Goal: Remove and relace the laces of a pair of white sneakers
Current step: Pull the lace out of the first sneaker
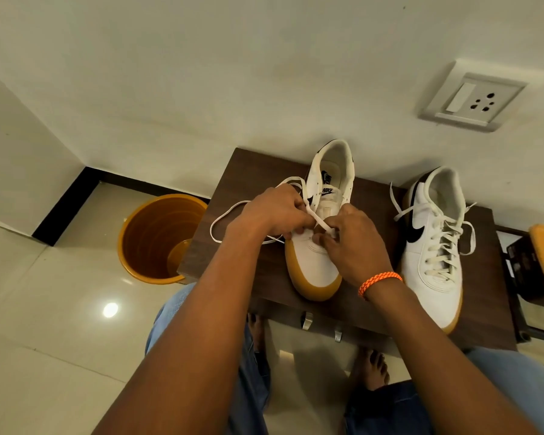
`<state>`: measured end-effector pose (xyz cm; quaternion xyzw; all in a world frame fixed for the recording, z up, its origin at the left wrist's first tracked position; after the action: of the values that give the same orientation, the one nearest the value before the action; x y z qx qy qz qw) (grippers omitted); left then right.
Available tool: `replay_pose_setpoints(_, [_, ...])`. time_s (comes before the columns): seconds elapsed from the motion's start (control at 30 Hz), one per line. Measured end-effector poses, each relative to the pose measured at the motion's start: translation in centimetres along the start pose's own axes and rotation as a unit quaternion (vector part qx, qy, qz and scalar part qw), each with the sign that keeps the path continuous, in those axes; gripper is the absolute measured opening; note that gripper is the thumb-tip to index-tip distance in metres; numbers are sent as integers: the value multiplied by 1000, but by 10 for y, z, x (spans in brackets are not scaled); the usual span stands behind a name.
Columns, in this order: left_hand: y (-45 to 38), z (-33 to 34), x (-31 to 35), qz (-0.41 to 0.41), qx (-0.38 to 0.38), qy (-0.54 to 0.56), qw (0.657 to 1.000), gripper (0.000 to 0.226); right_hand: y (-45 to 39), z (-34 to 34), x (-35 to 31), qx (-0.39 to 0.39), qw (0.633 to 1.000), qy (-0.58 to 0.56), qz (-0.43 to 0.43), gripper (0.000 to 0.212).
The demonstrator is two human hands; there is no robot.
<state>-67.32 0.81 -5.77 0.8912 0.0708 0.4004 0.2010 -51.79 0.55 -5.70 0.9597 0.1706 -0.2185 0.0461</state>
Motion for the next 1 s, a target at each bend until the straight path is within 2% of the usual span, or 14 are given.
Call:
replay_pose_setpoints(0.1, [-1,1,0,0,1,-3,1000,11,1,-2,-1,14,1000,12,13,26])
replay_pose_setpoints(0.23, [-1,2,1,5,0,-14,1000,12,8,-4,-15,32,991,125,-19,23])
replay_pose_setpoints(0.43, [-3,2,-2,3,4,-10,1000,11,14,-3,-23,40,985,161,-38,26])
replay_pose_setpoints(0.87, [4,-1,6,-9,12,-37,999,18,12,-6,-20,15,988,152,1,28])
replay_pose_setpoints(1.0, [4,-1,6,-19,15,-50,998,22,2,-15,-4,49,992,110,41,21])
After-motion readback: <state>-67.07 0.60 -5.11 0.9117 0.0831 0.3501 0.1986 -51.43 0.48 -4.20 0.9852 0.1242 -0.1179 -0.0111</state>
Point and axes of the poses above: each hand's wrist, its own y-axis away from the middle knuckle, its own z-axis out of the palm, x = y × z, the point moved 7 cm from there along -y, towards the middle knuckle
